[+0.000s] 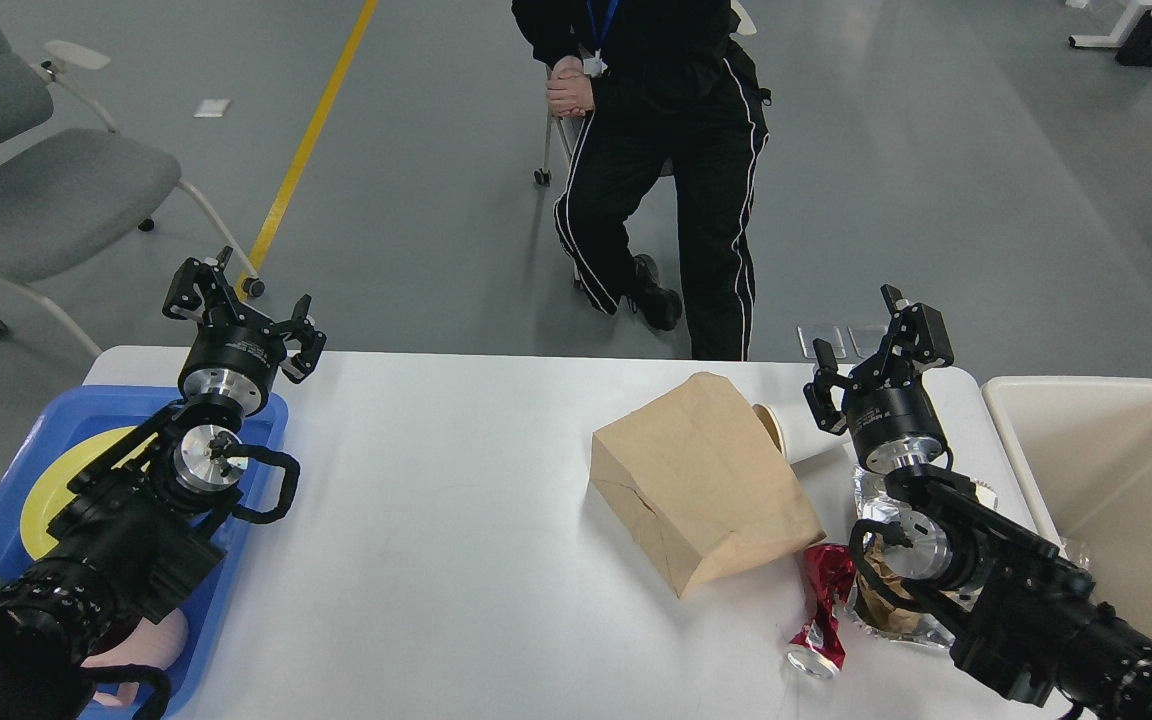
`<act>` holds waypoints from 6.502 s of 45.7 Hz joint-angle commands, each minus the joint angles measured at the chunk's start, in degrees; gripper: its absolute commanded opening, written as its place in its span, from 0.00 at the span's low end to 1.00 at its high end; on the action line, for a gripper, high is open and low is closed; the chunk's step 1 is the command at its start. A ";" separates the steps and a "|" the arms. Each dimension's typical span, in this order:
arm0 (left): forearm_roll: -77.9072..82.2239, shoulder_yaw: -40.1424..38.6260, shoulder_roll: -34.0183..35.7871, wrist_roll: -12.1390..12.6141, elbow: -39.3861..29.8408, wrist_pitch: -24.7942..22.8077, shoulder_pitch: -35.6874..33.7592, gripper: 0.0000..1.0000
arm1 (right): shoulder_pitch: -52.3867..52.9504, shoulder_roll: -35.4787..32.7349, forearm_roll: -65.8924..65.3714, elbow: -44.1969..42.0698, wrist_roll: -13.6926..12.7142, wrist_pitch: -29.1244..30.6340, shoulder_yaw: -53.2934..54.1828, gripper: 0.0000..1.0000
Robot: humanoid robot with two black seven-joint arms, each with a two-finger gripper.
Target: Tidy desktop
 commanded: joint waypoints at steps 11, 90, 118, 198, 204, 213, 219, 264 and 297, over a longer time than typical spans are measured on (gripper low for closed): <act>-0.09 -0.09 0.22 -4.59 0.00 -5.25 1.70 0.96 | 0.03 -0.02 -0.01 0.00 0.00 0.00 0.00 1.00; -0.09 -0.09 0.22 -4.59 0.00 -5.25 1.70 0.96 | 1.61 -0.63 0.16 -1.05 -0.26 -0.53 0.35 1.00; -0.09 -0.09 0.22 -4.59 0.00 -5.25 1.70 0.96 | 3.81 -2.22 0.16 -2.55 -0.26 -0.79 0.70 1.00; -0.09 -0.09 0.13 -4.59 0.00 -5.34 1.70 0.96 | 12.14 -8.36 6.75 -5.89 -3.51 -0.09 -21.86 1.00; -0.09 -0.09 0.22 -4.59 0.00 -5.34 1.70 0.96 | 18.47 -9.42 7.19 -5.89 -9.66 0.35 -39.09 1.00; -0.09 -0.09 0.22 -4.59 0.00 -5.34 1.70 0.96 | 25.42 -9.16 7.28 -8.08 -23.27 -0.26 -61.42 1.00; -0.09 -0.09 0.22 -4.59 0.00 -5.34 1.70 0.96 | 28.06 -7.76 10.00 -10.37 -34.79 -0.09 -71.54 1.00; -0.09 -0.09 0.13 -4.59 0.00 -5.34 1.70 0.96 | 67.86 -4.85 10.71 9.05 -39.20 38.14 -108.10 1.00; -0.09 -0.09 0.22 -4.59 0.00 -5.25 1.70 0.96 | 84.85 12.27 9.04 14.68 -39.64 48.00 -107.32 0.99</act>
